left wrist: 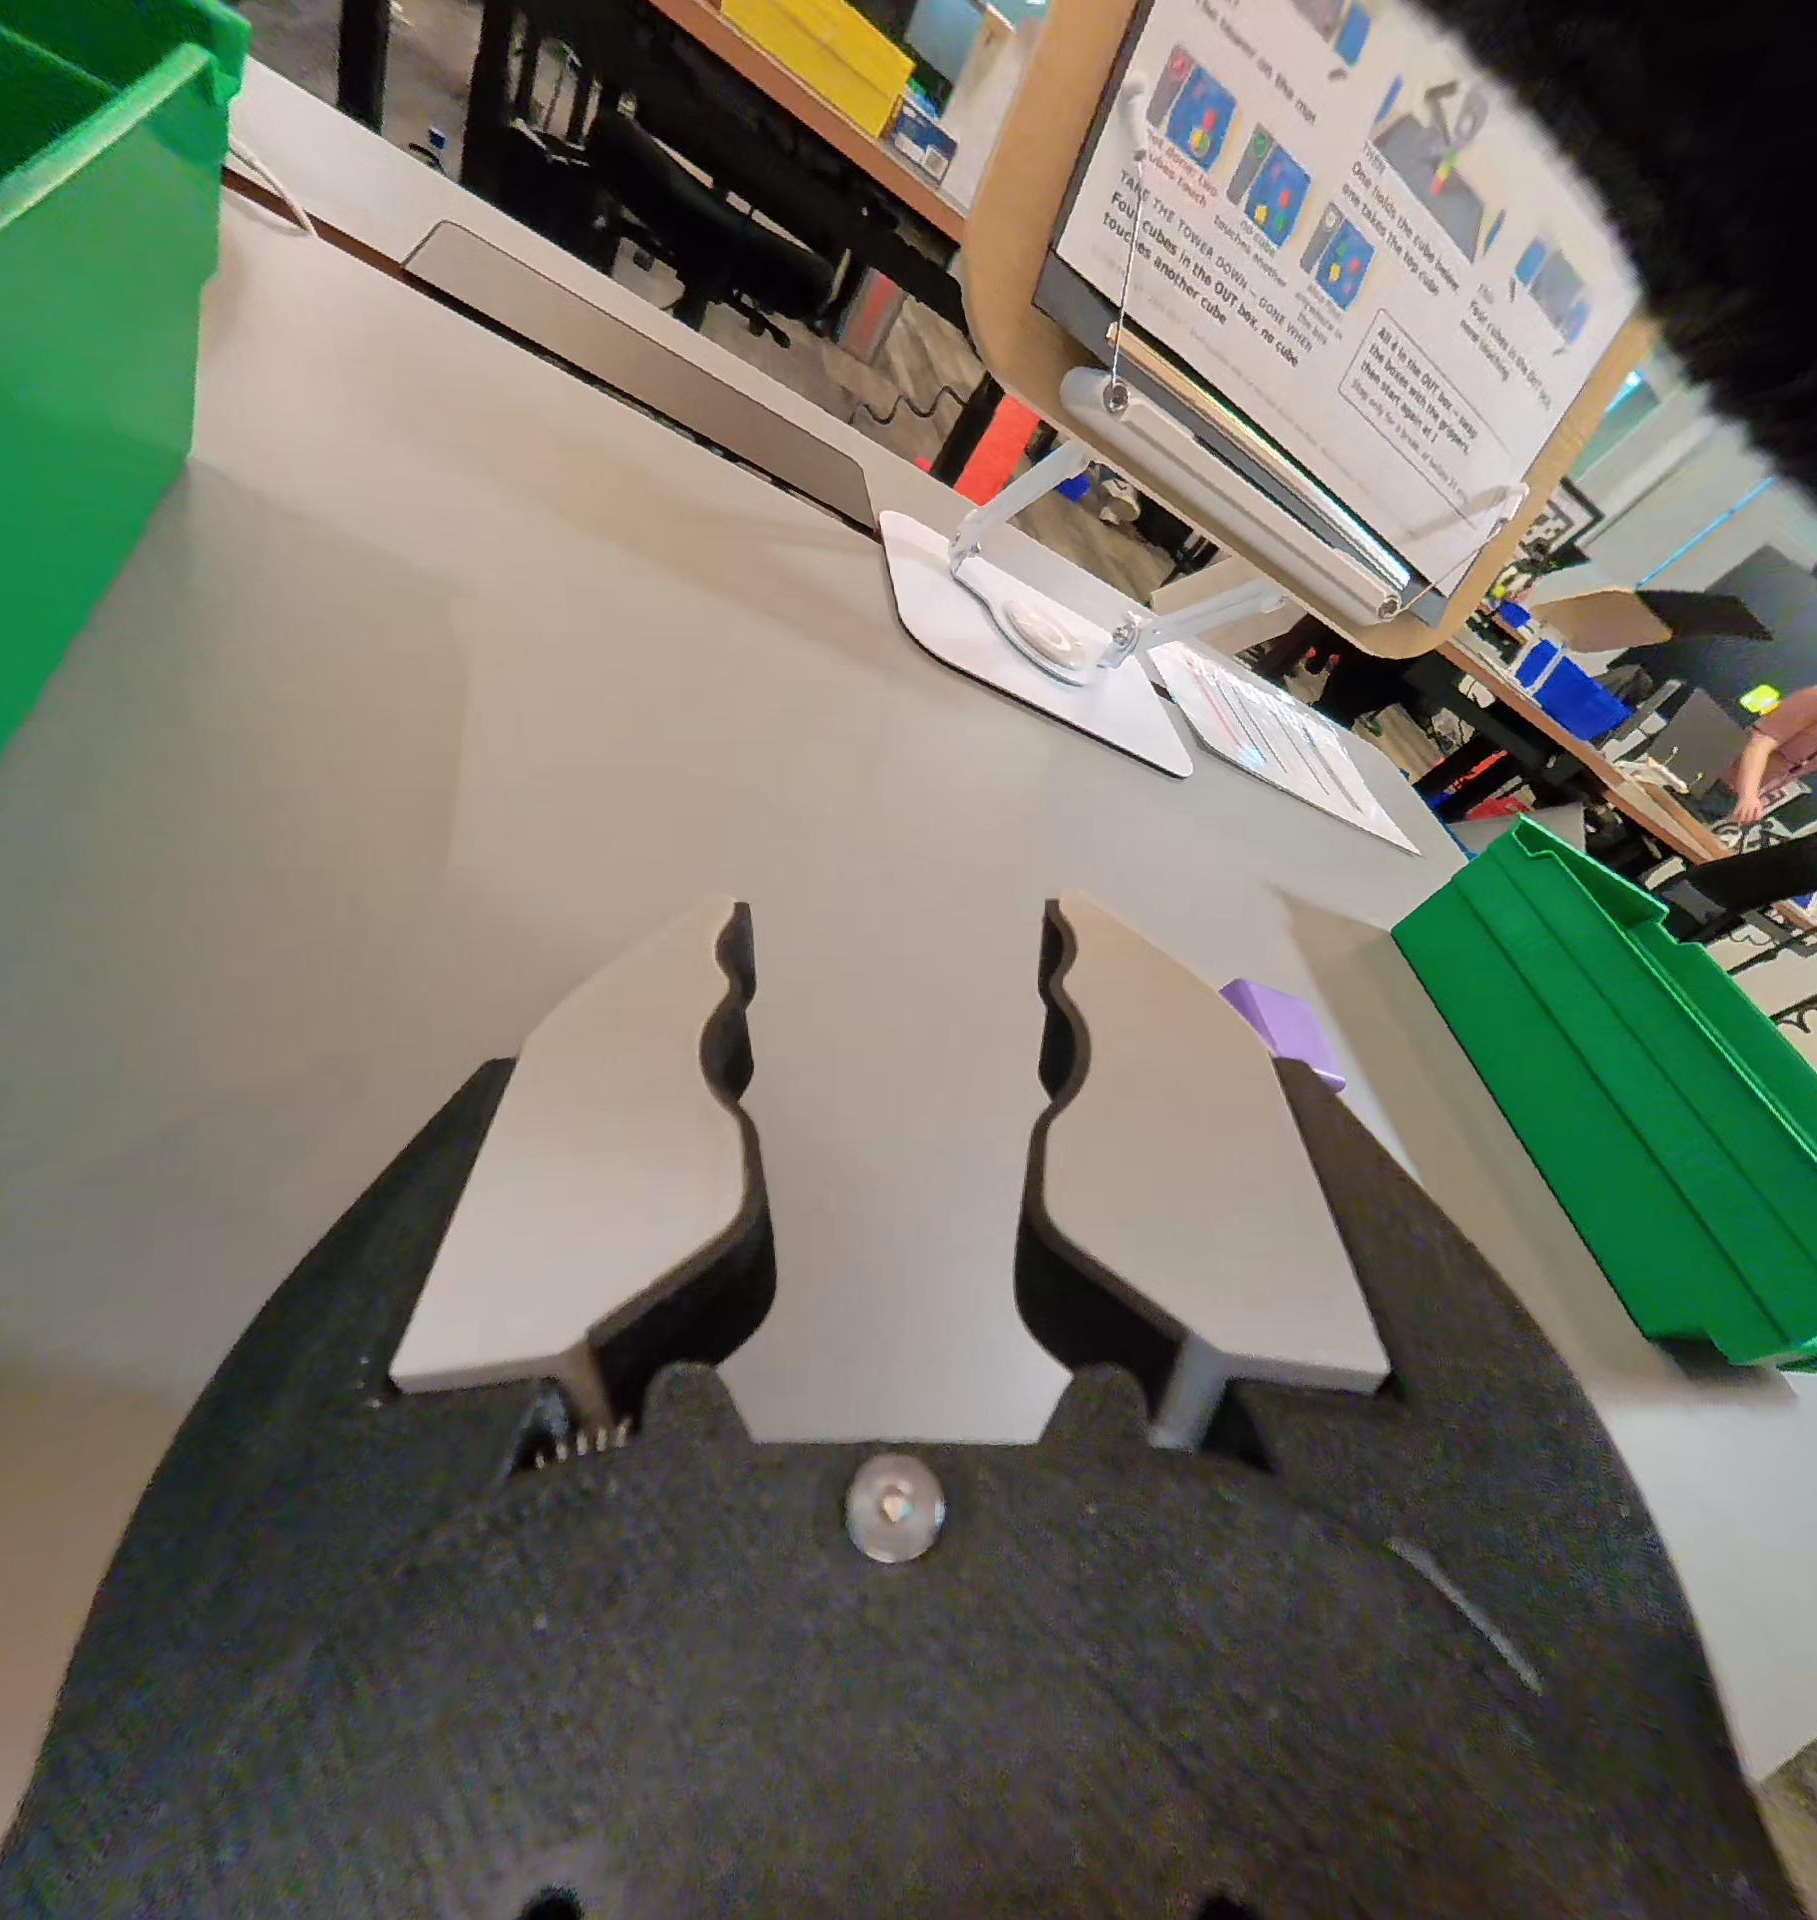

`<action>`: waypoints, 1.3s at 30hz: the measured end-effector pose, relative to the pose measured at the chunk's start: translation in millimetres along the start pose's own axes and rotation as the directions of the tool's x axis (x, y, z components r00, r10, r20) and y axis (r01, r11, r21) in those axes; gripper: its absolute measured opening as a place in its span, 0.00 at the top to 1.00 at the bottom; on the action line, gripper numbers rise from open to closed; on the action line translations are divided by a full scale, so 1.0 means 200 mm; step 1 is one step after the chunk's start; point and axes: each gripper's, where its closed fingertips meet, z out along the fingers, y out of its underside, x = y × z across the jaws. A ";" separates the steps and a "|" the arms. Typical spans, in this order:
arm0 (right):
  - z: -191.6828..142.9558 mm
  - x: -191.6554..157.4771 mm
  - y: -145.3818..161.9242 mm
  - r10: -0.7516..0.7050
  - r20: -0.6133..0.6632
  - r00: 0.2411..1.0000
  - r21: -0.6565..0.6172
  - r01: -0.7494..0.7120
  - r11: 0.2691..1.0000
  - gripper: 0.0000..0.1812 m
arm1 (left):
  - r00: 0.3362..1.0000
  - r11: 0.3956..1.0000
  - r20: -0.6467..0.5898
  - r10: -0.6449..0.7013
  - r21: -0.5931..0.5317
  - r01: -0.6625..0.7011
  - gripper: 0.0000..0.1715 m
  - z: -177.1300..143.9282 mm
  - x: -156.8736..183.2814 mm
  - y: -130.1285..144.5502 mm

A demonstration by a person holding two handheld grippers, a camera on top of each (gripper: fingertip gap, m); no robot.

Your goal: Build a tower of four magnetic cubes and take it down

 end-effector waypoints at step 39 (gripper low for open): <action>-0.70 0.26 1.93 -0.026 -0.302 0.953 0.209 0.093 0.973 0.72 | 0.996 0.982 -0.092 0.006 -0.186 -0.024 0.69 0.05 0.10 0.20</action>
